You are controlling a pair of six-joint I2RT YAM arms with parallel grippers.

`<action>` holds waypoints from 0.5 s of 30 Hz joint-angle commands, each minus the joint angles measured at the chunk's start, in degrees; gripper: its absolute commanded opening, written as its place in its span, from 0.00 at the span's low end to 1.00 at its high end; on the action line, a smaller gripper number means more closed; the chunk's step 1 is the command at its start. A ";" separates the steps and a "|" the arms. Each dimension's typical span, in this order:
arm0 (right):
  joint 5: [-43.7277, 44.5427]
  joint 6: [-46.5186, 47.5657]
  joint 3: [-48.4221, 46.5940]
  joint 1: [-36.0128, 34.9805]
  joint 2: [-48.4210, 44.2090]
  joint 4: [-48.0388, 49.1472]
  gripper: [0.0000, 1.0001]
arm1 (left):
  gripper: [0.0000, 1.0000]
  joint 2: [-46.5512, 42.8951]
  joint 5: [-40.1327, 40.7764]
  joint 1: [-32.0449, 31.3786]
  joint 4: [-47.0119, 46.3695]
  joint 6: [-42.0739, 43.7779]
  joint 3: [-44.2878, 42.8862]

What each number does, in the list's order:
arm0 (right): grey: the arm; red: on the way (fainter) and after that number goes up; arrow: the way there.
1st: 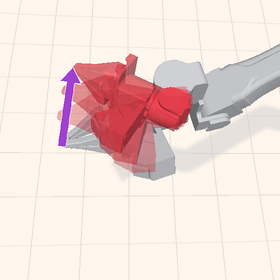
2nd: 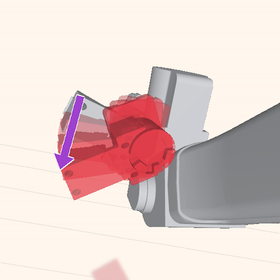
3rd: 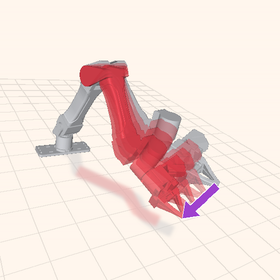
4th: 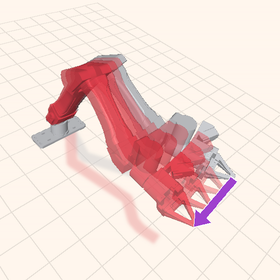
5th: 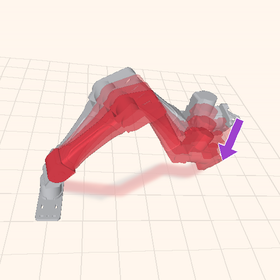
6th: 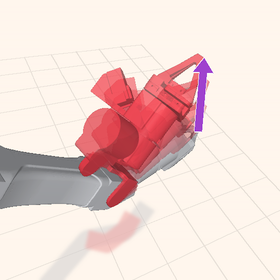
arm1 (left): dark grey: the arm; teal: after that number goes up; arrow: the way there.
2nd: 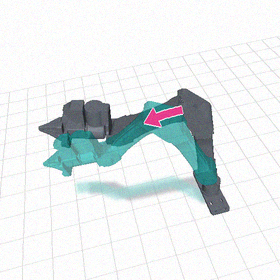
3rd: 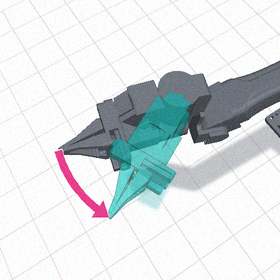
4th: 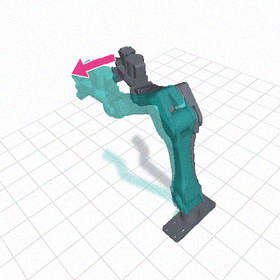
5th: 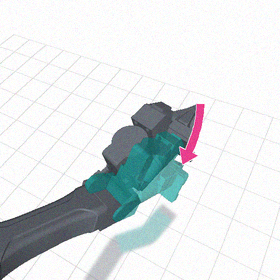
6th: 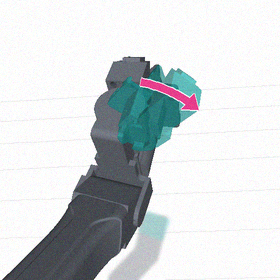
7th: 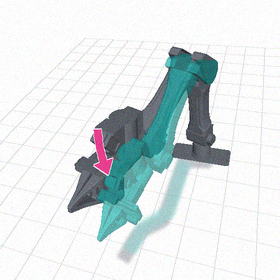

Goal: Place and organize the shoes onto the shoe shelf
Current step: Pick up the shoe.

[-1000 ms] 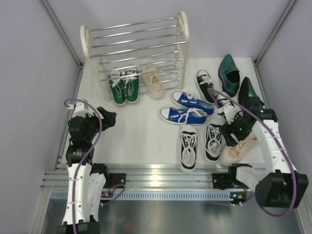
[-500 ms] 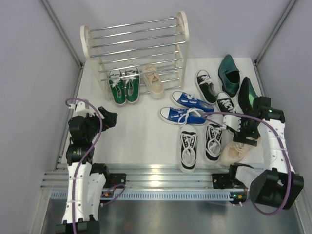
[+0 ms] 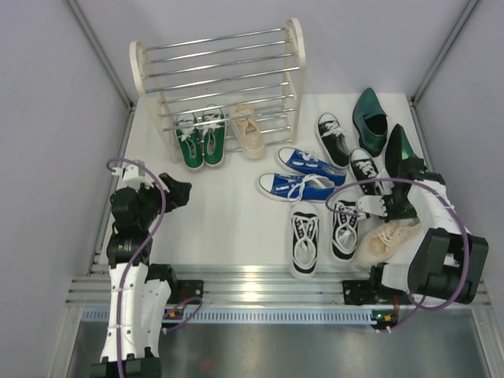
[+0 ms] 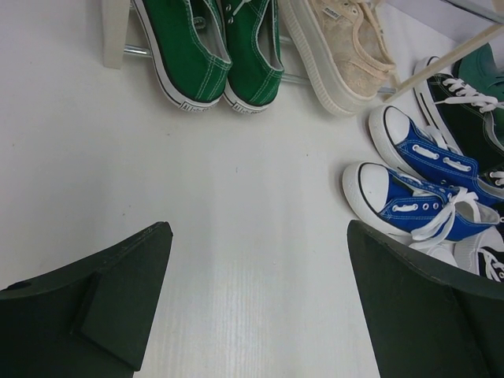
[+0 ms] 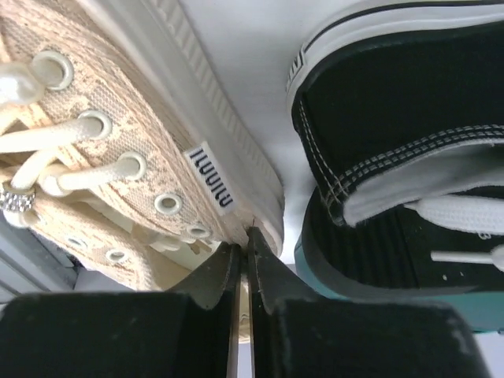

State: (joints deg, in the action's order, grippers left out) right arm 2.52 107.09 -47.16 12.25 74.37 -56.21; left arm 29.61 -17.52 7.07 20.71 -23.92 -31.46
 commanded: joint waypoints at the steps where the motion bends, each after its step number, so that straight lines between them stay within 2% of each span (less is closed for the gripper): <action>1: -4.25 0.84 -3.79 1.28 -3.51 -3.80 0.00 | 0.98 -0.60 -2.69 0.22 -3.22 -0.34 0.44; 3: -7.26 -1.86 -8.28 1.55 -4.58 -14.76 0.00 | 0.98 -0.51 -3.92 0.22 -3.57 -0.42 0.53; 5: -12.35 -1.54 -18.72 1.55 -3.36 -26.44 0.00 | 0.98 -0.60 -6.37 0.22 -4.18 -1.12 0.61; 6: -13.85 -9.28 -21.37 1.55 -3.44 -29.72 0.00 | 0.98 -0.60 -7.52 0.22 -4.97 -1.56 0.70; 7: -14.47 -12.05 -24.53 0.85 -4.57 -29.75 0.00 | 0.98 -0.51 -8.66 0.22 -5.41 -2.09 0.79; 10: -15.70 -12.08 -23.95 -0.91 -8.70 -29.58 0.00 | 0.98 -0.60 -12.71 0.22 -7.35 -4.02 1.14; 12: -18.07 -16.96 -24.64 -1.52 -8.80 -29.58 0.00 | 0.98 -0.43 -14.99 0.14 -8.31 -5.43 1.14; 15: -26.85 -23.91 -29.91 -3.02 -8.45 -29.49 0.00 | 0.98 0.45 -18.23 0.22 -10.42 -7.36 0.97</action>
State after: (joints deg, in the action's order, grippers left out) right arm -12.19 92.64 -71.83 11.03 66.11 -75.16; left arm 29.54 -29.76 7.07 16.47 -28.56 -30.74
